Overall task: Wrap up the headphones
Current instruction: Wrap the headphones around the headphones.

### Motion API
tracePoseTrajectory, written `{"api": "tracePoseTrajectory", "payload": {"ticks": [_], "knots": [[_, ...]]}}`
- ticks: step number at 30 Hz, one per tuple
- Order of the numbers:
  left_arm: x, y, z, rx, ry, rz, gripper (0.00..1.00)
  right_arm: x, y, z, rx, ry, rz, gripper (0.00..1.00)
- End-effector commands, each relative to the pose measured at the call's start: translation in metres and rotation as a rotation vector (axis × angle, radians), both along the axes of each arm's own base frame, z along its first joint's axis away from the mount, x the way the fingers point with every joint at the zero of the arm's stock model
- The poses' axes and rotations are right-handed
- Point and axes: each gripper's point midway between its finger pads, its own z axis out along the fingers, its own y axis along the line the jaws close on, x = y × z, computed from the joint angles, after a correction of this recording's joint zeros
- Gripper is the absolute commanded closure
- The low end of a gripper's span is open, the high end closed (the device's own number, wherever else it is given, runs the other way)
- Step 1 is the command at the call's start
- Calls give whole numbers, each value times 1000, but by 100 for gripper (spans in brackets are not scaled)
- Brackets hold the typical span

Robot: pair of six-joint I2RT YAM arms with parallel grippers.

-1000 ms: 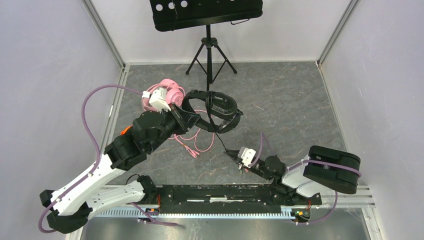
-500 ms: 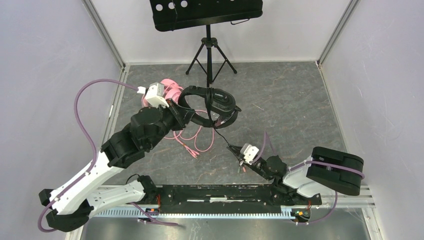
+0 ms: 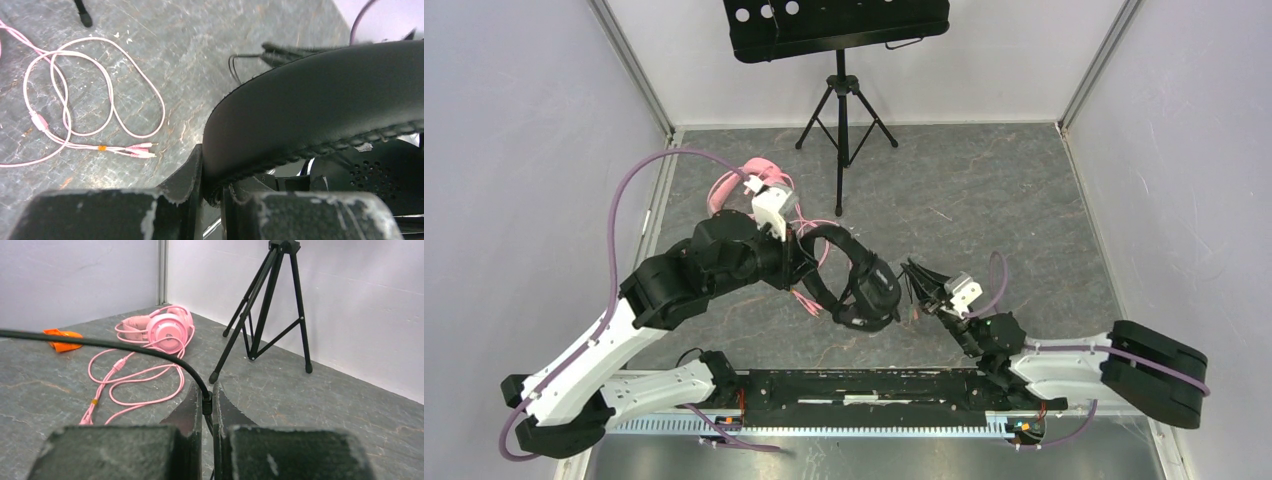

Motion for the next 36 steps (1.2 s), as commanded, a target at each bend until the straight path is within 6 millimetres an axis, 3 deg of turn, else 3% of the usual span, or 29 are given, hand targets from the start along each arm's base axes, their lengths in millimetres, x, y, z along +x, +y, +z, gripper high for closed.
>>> {"api": "tracePoseTrajectory", "payload": {"ticks": [1,6,7,12,18,24,31,36], "knots": [[-15,-5,4,103,-120,-238,98,-14,-11,-49,-107,89,58,100],[7,14,-23,325,-244,-245,98,-26,9,-49,-129,170,185,100],[12,17,-31,387,-274,-263,98,-27,14,-38,-117,173,204,100],[27,22,-59,535,-309,-294,98,-35,24,-24,-122,239,265,100],[33,14,-64,551,-352,-326,98,-40,30,-19,-128,293,302,100],[48,19,-70,646,-408,-310,98,-54,43,-3,-104,369,404,100],[71,32,-73,774,-451,-220,98,-92,56,31,-11,404,628,100],[82,39,-76,845,-466,-173,98,-108,64,33,-6,428,731,100]]}}
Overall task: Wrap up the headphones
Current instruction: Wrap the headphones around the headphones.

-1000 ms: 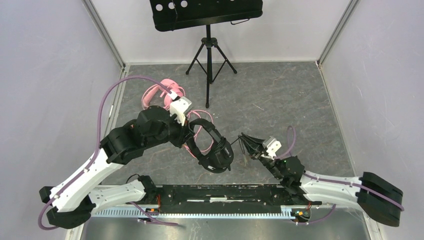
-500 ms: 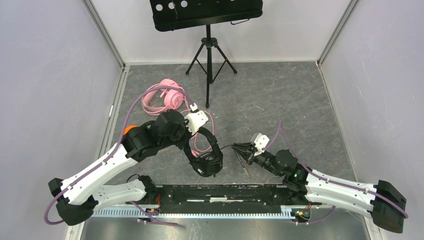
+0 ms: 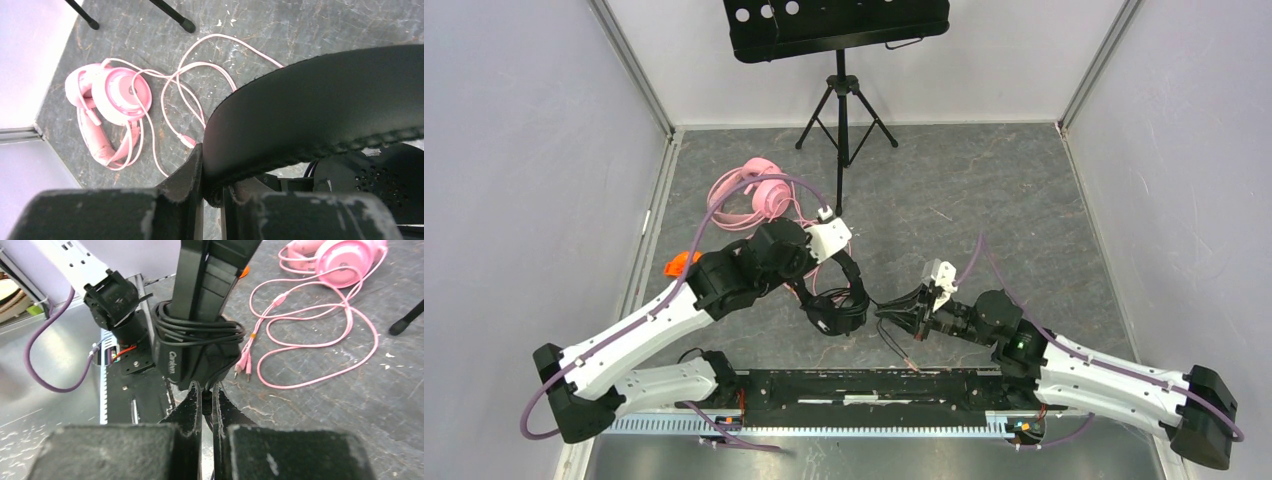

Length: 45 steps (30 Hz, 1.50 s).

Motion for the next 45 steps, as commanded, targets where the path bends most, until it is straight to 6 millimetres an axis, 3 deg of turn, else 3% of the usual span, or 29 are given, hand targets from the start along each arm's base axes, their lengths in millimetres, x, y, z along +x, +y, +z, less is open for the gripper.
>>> {"api": "tracePoseTrajectory", "payload": {"ticks": [1,4,19,23,45], "knots": [[22,11,12,74,-132,55,98,-21,11,38,111,19,132,100],[24,11,13,74,-158,52,98,-22,15,38,113,35,145,100],[24,14,13,97,-204,52,98,-37,19,75,369,139,231,100],[27,19,16,99,-219,96,98,-38,20,85,408,157,248,96],[33,22,29,18,-229,211,98,-35,30,85,396,200,254,82]]}}
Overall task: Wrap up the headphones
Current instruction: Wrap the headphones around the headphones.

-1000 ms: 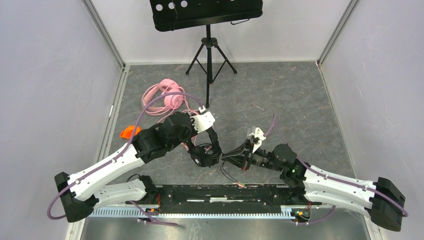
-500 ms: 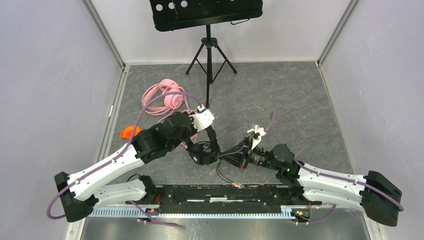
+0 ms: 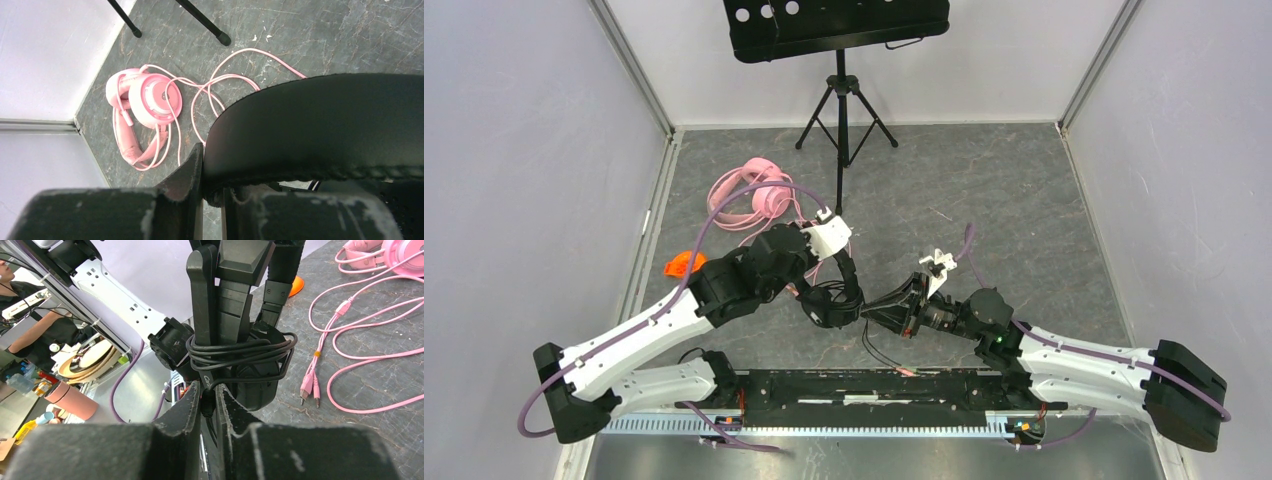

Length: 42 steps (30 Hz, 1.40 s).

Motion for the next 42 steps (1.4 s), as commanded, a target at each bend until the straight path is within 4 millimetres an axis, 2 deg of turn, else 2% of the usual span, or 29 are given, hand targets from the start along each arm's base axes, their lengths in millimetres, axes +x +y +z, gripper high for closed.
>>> {"api": "tracePoseTrajectory", "payload": {"ticks": [1,5,8,16,17,20,22,26,28,29,31,33,36,38,42], "knots": [[15,18,16,0,-70,153,98,-21,1,66,187,-102,105,85],[17,20,16,1,-66,176,98,-23,1,68,193,-97,116,88],[17,21,18,-9,-68,188,98,-24,1,68,194,-96,123,83],[17,22,18,-21,-56,217,98,-27,0,67,189,-96,130,78],[17,21,18,-23,-54,218,98,-26,0,67,188,-96,128,78],[17,21,18,-26,-52,219,98,-26,0,68,189,-100,130,90],[17,21,17,-22,-52,216,98,-27,-1,71,196,-102,130,92],[17,21,16,-17,-53,214,98,-26,-3,78,214,-100,121,79],[17,21,16,-19,-52,217,98,-26,-2,79,213,-100,120,78],[17,21,16,-20,-52,217,98,-26,-2,78,208,-98,121,79],[17,21,17,-26,-51,219,98,-26,0,76,200,-96,128,89],[17,20,16,-26,-48,220,98,-28,1,76,203,-97,141,93],[17,20,14,-23,-44,222,98,-31,1,78,211,-95,159,77],[17,20,13,-22,-42,222,98,-31,1,80,214,-94,161,75],[18,19,13,-29,-41,228,98,-30,2,81,211,-94,159,92]]}}
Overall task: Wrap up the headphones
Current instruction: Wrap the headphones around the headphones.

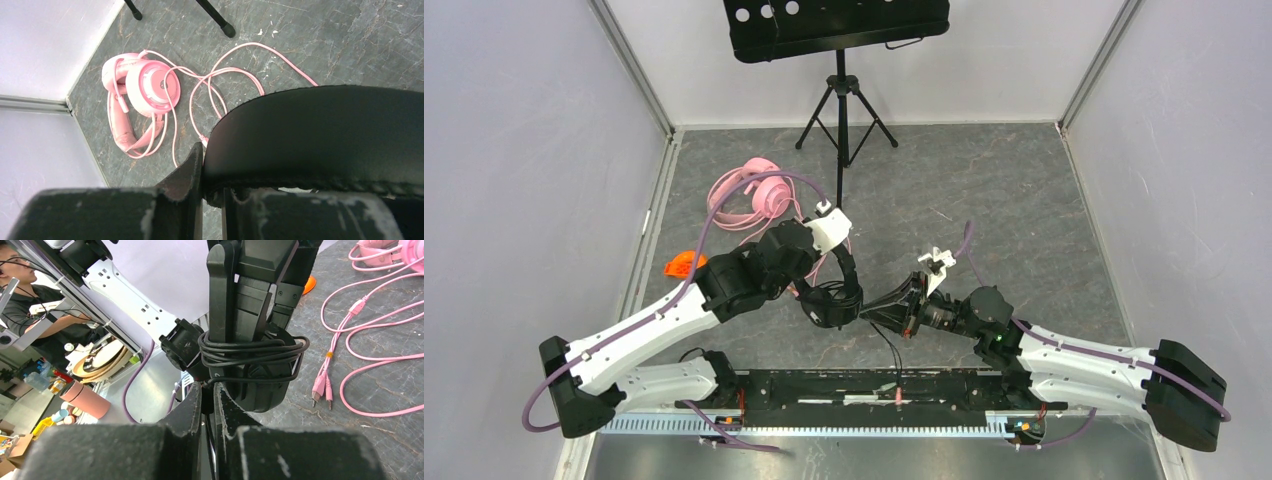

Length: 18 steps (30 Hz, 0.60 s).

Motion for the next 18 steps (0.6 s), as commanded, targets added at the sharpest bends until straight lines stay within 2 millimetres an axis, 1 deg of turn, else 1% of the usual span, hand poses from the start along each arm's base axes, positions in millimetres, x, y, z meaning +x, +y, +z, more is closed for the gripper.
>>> {"api": "tracePoseTrajectory", "payload": {"ticks": [1,3,4,7,8,9,12,14,15,17,18], "knots": [[13,18,17,-3,-68,138,98,-26,0,75,198,-118,123,94],[14,18,16,1,-65,142,98,-24,0,74,194,-112,118,97],[14,18,16,4,-65,144,98,-24,1,74,193,-106,115,96],[14,18,14,7,-64,150,98,-23,0,76,199,-91,114,83],[14,19,15,6,-64,154,98,-23,0,78,203,-86,114,81],[14,19,15,1,-63,158,98,-23,0,77,202,-82,115,81],[15,19,15,-9,-56,179,98,-23,1,77,198,-79,113,94],[15,20,16,-13,-50,202,98,-22,1,78,199,-72,111,96],[15,20,17,-19,-48,213,98,-22,1,77,198,-66,110,92],[16,21,17,-28,-44,236,98,-23,1,77,200,-60,113,79],[16,22,17,-34,-42,248,98,-23,0,78,204,-58,113,77]]}}
